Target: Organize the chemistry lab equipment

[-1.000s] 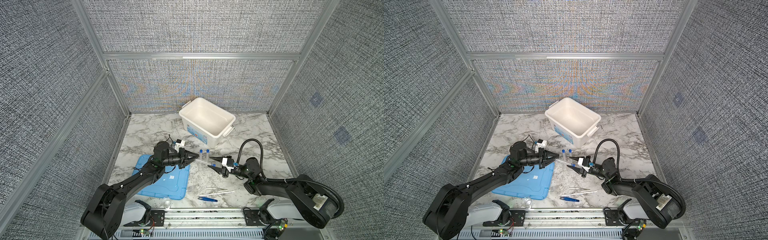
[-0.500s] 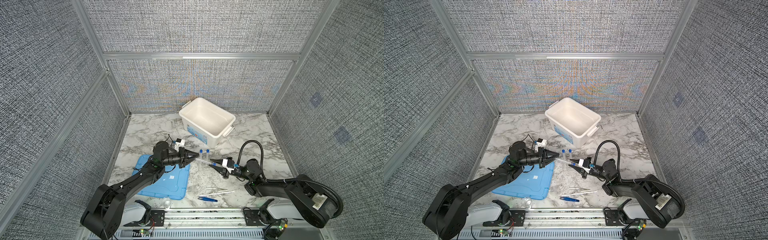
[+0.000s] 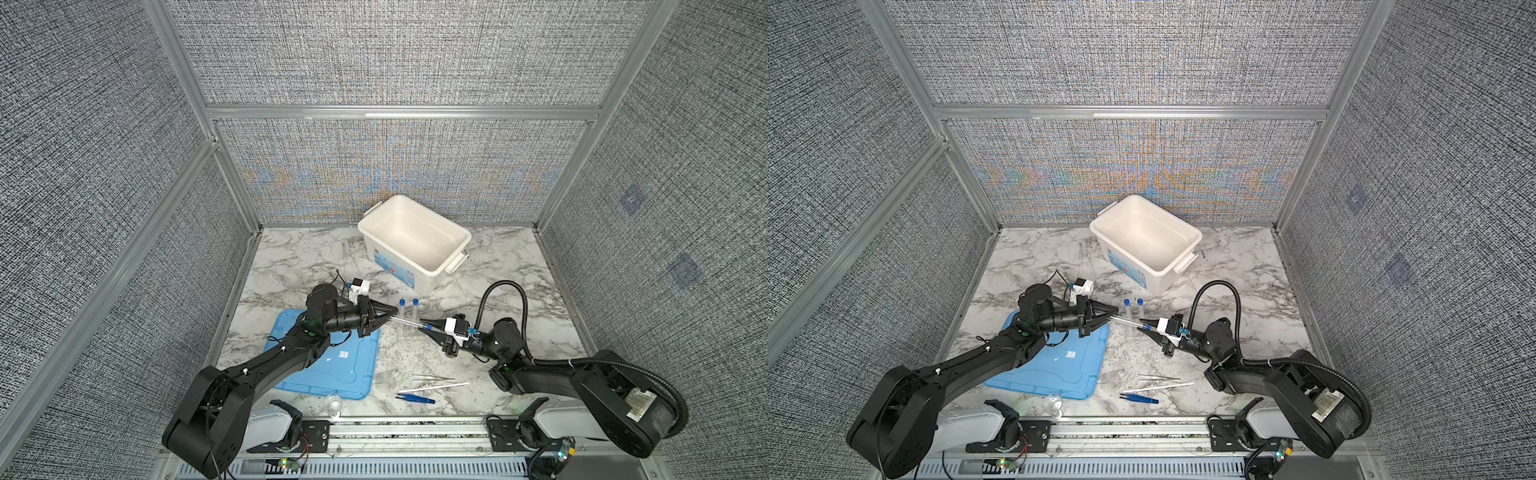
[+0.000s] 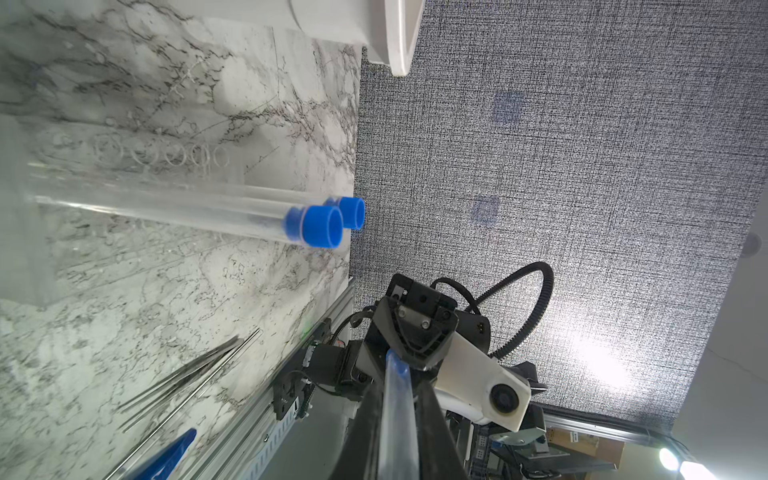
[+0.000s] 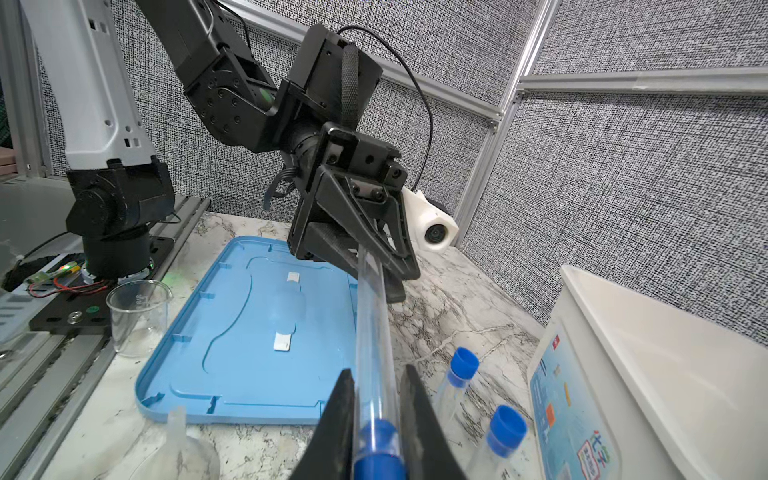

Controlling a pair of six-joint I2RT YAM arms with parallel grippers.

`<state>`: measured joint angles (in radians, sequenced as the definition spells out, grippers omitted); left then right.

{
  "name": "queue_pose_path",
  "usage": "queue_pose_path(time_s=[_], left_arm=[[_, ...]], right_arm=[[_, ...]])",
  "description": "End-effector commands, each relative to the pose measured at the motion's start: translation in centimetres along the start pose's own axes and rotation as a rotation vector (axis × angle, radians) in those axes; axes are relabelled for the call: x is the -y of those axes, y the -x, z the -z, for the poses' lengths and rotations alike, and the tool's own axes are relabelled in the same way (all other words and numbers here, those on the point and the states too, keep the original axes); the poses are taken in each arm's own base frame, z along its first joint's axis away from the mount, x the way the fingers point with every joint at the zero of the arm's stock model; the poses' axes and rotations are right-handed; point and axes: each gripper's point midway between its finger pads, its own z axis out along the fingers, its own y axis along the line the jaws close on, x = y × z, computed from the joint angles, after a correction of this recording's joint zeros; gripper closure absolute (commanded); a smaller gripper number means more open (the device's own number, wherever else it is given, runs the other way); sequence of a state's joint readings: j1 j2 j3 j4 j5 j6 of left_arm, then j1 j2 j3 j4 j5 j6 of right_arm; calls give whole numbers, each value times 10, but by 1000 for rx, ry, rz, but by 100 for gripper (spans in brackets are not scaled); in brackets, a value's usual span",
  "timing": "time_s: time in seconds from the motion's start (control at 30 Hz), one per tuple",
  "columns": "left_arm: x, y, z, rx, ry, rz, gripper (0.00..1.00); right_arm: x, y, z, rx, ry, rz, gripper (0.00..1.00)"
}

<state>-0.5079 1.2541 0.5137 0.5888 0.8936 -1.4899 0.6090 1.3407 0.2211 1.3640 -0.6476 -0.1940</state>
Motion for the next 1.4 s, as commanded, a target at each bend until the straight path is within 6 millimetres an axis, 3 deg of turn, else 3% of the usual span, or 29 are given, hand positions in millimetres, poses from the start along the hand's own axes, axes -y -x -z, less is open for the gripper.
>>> queue_pose_path(time_s=[0.0, 0.33, 0.5, 0.6, 0.77, 0.93, 1.1, 1.2, 1.37], left_arm=[[7, -3, 1, -14, -26, -25, 87], [4, -2, 2, -5, -21, -16, 79], [-2, 0, 3, 19, -5, -1, 65], [-8, 6, 8, 63, 5, 3, 48], [-29, 25, 33, 231, 71, -8, 27], [-42, 43, 67, 418, 180, -91, 10], [-35, 58, 100, 554, 336, -218, 7], [-32, 66, 119, 631, 442, -276, 6], [-35, 76, 137, 721, 534, -331, 7]], right_arm=[[4, 8, 0, 29, -19, 23, 83], [5, 7, -1, 26, -19, 9, 84], [4, 10, -1, 23, -13, -4, 85], [1, 9, 0, -6, 3, -18, 87], [-8, 2, 7, -137, 48, -68, 89], [-27, 7, 22, -294, 109, -155, 89], [-36, -4, 48, -506, 84, -239, 89], [-40, 0, 59, -586, 87, -282, 88], [-32, -1, 80, -766, 26, -305, 88]])
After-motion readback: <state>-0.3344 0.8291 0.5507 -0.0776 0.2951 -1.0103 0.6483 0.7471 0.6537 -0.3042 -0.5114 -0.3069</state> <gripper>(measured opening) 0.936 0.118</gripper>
